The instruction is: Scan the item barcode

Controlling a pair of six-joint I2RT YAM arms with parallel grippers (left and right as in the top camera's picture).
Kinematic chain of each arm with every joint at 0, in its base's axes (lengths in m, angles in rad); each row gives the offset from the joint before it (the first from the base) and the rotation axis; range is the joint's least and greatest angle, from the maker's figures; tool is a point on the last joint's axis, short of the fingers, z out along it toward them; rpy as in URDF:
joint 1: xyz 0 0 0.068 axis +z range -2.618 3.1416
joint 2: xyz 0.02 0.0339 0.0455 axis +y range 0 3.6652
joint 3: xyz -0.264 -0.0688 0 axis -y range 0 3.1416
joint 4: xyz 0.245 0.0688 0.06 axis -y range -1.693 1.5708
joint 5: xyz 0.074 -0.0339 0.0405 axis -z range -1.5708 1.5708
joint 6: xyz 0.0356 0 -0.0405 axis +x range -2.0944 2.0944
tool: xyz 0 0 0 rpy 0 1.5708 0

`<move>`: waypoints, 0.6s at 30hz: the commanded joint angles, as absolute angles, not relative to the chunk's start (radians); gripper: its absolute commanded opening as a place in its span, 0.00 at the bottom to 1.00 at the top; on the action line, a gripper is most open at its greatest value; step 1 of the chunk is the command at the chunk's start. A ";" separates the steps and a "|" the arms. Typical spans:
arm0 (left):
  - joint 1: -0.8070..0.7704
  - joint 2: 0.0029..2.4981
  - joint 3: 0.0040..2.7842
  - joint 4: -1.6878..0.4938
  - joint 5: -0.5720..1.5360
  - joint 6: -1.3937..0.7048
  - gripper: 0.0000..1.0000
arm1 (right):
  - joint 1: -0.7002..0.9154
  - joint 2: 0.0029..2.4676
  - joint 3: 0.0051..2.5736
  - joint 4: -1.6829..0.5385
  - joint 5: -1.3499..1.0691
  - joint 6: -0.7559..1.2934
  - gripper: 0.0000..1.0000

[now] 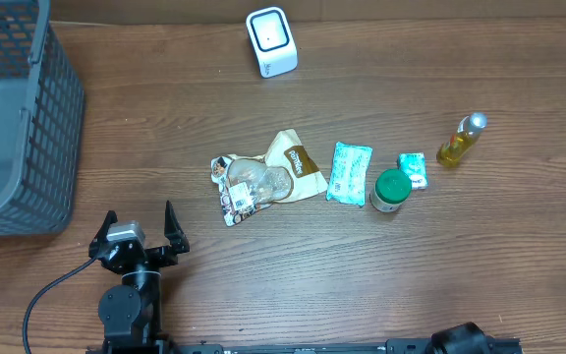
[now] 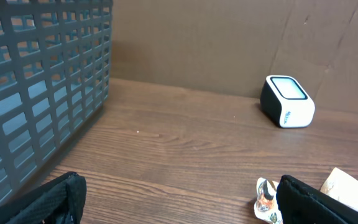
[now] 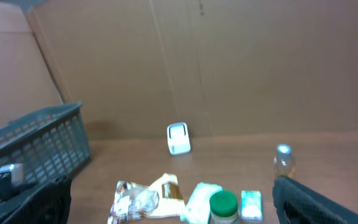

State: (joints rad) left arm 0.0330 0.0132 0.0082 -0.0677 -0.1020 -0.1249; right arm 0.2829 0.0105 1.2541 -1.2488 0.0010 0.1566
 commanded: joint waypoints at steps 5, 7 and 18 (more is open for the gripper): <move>0.039 0.004 0.005 -0.067 -0.107 -0.135 1.00 | 0.280 0.005 0.921 -0.900 0.011 0.152 1.00; 0.039 0.004 0.005 -0.067 -0.107 -0.135 0.99 | 0.279 0.005 0.789 -0.739 0.011 0.149 1.00; 0.039 0.004 0.005 -0.067 -0.107 -0.135 0.99 | 0.265 0.004 0.268 0.024 0.022 0.150 1.00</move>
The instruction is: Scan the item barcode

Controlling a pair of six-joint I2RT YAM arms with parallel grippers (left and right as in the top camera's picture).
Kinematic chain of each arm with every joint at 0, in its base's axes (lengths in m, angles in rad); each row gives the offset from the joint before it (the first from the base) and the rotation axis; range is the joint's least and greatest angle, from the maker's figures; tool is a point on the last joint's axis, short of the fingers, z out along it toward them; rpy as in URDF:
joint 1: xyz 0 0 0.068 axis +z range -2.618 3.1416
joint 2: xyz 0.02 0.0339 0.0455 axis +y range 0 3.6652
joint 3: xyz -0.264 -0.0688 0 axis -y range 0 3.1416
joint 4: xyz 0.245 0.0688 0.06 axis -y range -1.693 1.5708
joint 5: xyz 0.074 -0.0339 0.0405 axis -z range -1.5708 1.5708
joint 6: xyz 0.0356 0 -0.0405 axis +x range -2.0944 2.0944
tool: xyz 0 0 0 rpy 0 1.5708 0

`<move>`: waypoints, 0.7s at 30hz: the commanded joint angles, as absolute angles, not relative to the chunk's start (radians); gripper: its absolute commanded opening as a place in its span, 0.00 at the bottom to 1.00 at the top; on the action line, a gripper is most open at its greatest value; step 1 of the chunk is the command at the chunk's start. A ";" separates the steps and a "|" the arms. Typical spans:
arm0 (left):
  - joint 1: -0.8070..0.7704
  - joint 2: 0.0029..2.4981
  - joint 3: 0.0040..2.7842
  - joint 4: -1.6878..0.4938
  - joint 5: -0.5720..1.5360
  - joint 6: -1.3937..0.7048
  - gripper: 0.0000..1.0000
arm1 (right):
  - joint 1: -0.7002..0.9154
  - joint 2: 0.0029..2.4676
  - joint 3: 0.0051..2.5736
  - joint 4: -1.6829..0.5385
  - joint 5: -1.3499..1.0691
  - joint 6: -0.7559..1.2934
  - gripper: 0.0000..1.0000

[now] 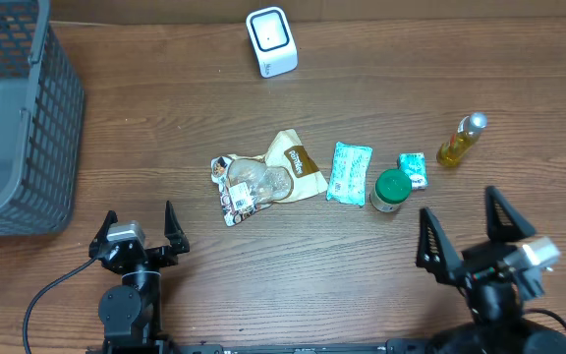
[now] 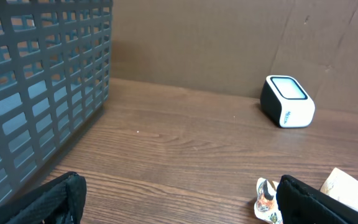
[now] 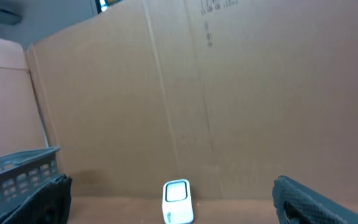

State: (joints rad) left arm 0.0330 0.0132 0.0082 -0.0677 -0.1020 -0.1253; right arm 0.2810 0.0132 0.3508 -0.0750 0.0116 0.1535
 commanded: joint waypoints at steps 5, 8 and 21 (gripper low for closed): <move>0.039 0.004 0.005 -0.067 -0.107 -0.135 1.00 | 0.233 0.004 0.174 0.193 0.022 0.150 1.00; 0.039 0.004 0.005 -0.067 -0.107 -0.135 1.00 | 0.216 0.004 0.146 0.219 0.022 0.150 1.00; 0.039 0.004 0.005 -0.067 -0.107 -0.135 0.99 | 0.161 0.004 0.020 0.212 -0.005 0.150 1.00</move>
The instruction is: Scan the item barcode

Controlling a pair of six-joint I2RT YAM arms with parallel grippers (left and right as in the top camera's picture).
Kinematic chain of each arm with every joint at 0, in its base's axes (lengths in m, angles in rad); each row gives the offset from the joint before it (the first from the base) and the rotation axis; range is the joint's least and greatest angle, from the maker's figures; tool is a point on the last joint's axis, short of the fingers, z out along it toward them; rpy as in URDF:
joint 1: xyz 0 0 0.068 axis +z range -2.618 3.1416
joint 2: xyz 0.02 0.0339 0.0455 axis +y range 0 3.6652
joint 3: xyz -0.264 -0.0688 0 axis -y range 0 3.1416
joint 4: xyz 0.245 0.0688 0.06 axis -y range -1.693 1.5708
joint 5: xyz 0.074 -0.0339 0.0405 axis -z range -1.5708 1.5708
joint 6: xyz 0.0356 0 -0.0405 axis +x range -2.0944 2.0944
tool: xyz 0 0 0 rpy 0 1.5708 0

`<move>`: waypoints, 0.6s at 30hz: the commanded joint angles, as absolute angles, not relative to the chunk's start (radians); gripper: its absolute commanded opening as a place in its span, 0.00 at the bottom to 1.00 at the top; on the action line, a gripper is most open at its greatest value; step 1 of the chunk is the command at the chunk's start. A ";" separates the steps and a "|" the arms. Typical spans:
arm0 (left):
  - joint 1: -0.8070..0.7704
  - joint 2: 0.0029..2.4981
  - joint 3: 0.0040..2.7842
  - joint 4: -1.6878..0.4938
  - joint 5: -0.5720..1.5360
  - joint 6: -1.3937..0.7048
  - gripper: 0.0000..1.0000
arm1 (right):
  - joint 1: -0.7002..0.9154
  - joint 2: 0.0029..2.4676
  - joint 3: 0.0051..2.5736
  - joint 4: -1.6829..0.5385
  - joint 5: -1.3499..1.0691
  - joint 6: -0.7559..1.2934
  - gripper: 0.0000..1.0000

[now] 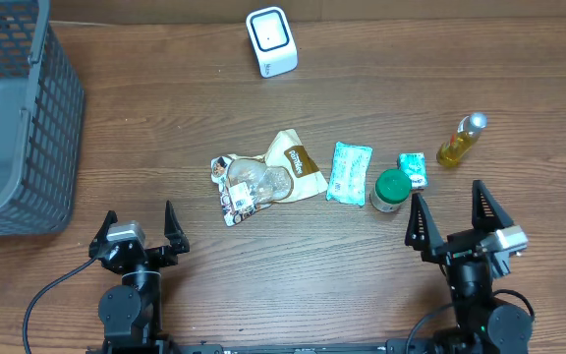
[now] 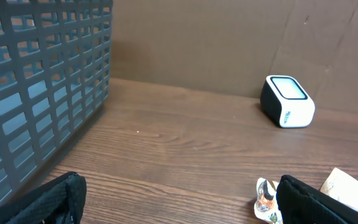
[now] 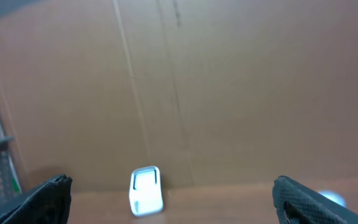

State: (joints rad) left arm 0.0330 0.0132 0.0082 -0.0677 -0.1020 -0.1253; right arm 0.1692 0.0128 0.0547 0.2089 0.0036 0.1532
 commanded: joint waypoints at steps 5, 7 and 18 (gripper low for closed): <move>0.039 0.004 0.005 -0.067 -0.107 -0.135 1.00 | 0.161 0.004 0.008 0.128 -0.010 0.149 1.00; 0.039 0.004 0.005 -0.067 -0.107 -0.135 0.99 | 0.161 0.004 0.008 0.100 -0.018 0.149 1.00; 0.039 0.004 0.005 -0.067 -0.107 -0.135 0.99 | 0.126 0.004 0.008 0.032 -0.070 0.067 1.00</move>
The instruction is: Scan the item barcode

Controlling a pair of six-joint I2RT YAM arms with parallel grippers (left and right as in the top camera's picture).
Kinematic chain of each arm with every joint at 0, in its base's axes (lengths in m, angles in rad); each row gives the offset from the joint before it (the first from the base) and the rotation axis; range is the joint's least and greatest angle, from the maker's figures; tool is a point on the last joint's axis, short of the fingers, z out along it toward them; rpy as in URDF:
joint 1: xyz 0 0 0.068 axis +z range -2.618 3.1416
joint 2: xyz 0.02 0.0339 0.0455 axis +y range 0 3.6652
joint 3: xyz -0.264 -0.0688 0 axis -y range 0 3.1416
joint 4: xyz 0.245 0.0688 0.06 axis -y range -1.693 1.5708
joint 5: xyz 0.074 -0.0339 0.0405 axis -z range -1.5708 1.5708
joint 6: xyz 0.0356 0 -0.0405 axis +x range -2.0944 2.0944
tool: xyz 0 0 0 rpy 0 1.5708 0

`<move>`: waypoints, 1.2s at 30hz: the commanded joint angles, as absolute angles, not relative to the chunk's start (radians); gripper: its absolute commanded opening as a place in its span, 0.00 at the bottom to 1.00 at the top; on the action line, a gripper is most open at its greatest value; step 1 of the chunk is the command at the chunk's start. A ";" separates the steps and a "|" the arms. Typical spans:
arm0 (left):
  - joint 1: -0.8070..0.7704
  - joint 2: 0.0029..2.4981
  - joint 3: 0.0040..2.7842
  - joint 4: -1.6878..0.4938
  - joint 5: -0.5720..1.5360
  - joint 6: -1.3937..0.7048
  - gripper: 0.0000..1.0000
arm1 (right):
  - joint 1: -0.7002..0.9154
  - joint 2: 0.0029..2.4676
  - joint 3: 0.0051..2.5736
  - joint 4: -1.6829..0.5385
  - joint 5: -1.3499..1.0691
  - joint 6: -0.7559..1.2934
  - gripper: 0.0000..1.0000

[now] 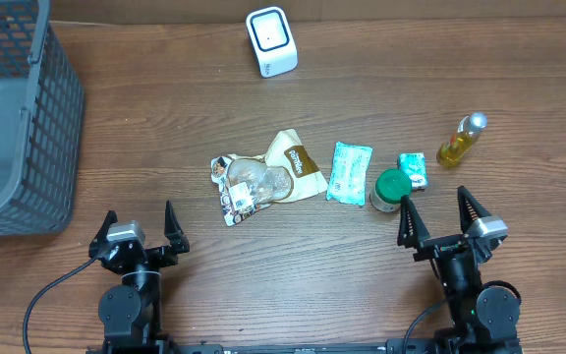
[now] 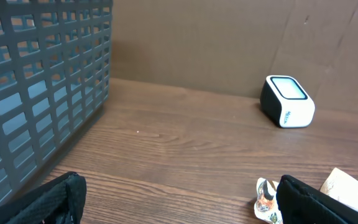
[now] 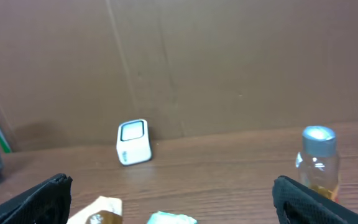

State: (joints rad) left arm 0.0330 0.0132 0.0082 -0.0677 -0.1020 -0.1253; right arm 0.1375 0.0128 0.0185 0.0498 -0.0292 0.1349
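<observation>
The white barcode scanner [image 1: 271, 40] stands at the table's far edge; it also shows in the left wrist view [image 2: 287, 101] and the right wrist view [image 3: 133, 142]. Mid-table lie a crumpled snack bag [image 1: 263, 177], a teal packet [image 1: 349, 172], a green-lidded jar [image 1: 391, 190], a small teal pack [image 1: 414, 169] and a yellow oil bottle [image 1: 461, 139]. My left gripper [image 1: 139, 216] is open near the front left, holding nothing. My right gripper [image 1: 434, 202] is open just in front of the jar, also holding nothing.
A grey mesh basket [image 1: 8, 118] fills the far left; its wall [image 2: 36, 93] looms left of my left gripper [image 2: 179, 208]. A cardboard wall backs the table. The bottle [image 3: 319, 162] stands ahead and to the right of my right gripper [image 3: 173, 208].
My right gripper has shifted slightly left and toward the table's front edge. Its camera now takes in the tabletop, bottle and packets instead of mostly wall. The left arm is unchanged.
At first the right arm was barely inside the overhead view at the bottom edge, its camera seeing all the items from afar. Then its open gripper stood at the front right, then nearer the jar, and now just in front of it. The left gripper stayed open and still.
</observation>
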 commanded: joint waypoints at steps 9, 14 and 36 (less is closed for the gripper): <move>0.039 0.004 0.005 -0.067 -0.107 -0.135 1.00 | 0.123 0.004 0.008 -0.064 -0.106 -0.061 1.00; 0.039 0.004 0.005 -0.067 -0.107 -0.135 1.00 | 0.122 0.004 0.008 -0.078 -0.056 -0.061 1.00; 0.039 0.004 0.005 -0.067 -0.107 -0.135 1.00 | 0.122 0.004 0.008 -0.078 -0.054 -0.061 1.00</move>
